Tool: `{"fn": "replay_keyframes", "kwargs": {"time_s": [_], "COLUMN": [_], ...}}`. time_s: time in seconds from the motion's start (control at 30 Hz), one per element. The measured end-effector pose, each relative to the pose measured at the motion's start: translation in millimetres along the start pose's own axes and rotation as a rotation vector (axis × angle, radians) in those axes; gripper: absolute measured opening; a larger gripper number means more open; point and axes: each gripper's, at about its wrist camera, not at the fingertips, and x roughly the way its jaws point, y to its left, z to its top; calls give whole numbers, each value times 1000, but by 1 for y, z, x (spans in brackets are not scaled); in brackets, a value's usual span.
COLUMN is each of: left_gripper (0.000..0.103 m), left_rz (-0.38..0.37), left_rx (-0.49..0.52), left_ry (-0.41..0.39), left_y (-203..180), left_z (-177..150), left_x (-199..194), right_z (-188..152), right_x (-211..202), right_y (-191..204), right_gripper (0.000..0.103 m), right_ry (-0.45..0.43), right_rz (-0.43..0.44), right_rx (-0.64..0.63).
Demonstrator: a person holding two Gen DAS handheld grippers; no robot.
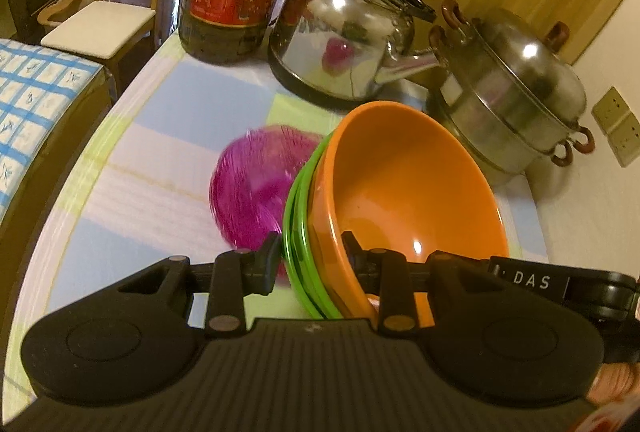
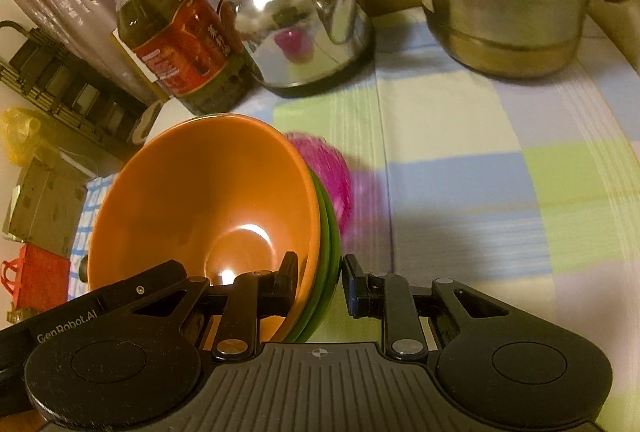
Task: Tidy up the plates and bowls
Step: 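Lift the orange and green bowl stack with both grippers toward the pink plates, then lower the bowl stack onto the pink plates and open both grippers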
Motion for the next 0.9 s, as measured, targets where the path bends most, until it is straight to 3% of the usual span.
{"fn": "replay_keyframes", "kwargs": {"time_s": [0.37, 0.6, 0.9], "left_gripper": [28, 28, 28], "left_rz": [41, 54, 53], "left_rx": [13, 6, 3], "left_ry": [21, 32, 14], "left_y": [24, 38, 44], "left_z": [44, 46, 42], "left_x": [63, 88, 99], "right_z": [45, 50, 48], "right_x": [75, 112, 126], "right_y": [0, -5, -10], "right_gripper": [24, 24, 24], "right_ry": [37, 66, 63], "right_rz": [18, 24, 27], "right_rx": [42, 56, 63]}}
